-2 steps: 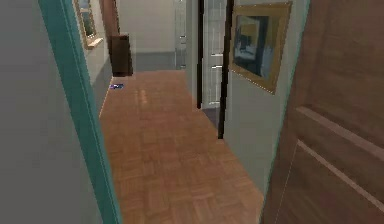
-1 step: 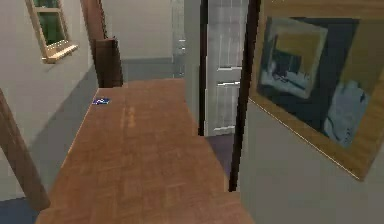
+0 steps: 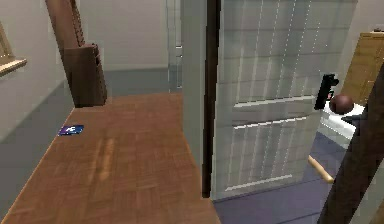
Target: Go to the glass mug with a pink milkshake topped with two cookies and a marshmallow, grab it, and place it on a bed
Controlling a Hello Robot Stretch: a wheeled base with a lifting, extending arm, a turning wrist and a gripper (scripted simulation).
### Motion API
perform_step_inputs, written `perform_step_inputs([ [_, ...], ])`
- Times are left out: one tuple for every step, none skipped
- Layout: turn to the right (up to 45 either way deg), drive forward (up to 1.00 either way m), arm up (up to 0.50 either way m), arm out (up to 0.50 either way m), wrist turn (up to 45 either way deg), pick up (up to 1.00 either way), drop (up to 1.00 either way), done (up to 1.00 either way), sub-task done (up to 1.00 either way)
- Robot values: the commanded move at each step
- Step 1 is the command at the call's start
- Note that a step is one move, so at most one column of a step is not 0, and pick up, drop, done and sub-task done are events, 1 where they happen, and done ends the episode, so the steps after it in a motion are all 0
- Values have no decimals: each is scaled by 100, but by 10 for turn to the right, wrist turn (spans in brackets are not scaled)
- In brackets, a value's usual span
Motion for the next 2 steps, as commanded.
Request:
perform_step_inputs([
  [-60, 0, 0, 0, 0, 0, 0, 0, 0],
  [0, 15, 0, 0, 0, 0, 0, 0, 0],
])
